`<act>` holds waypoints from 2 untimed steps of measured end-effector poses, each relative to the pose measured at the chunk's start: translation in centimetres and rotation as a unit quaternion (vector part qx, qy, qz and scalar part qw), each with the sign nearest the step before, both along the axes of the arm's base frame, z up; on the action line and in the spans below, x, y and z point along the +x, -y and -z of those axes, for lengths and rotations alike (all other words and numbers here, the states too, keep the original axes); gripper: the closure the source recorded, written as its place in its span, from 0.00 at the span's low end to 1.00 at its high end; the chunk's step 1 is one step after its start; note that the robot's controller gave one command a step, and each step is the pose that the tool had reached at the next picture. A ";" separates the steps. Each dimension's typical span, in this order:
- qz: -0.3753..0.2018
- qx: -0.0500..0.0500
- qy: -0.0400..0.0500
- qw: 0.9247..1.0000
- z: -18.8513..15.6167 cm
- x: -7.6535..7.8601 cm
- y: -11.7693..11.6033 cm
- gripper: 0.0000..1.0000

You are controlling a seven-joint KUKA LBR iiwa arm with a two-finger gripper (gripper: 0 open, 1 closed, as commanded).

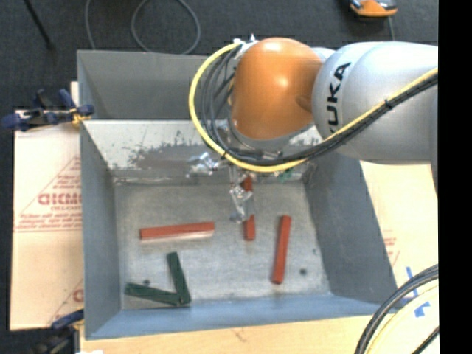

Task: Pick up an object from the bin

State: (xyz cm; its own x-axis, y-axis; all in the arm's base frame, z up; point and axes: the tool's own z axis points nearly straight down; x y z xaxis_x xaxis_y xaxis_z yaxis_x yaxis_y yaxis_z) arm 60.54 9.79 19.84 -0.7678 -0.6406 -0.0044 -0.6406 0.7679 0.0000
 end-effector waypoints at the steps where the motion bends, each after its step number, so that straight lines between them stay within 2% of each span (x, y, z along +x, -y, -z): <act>1: -0.149 -0.001 -0.003 0.989 8.1 -3.1 -3.5 0.00; 2: -0.163 -0.002 0.003 0.987 12.9 1.3 -3.1 0.00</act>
Offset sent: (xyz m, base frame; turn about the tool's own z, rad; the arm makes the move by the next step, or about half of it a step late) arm -0.0307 0.0351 -0.0798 -0.3012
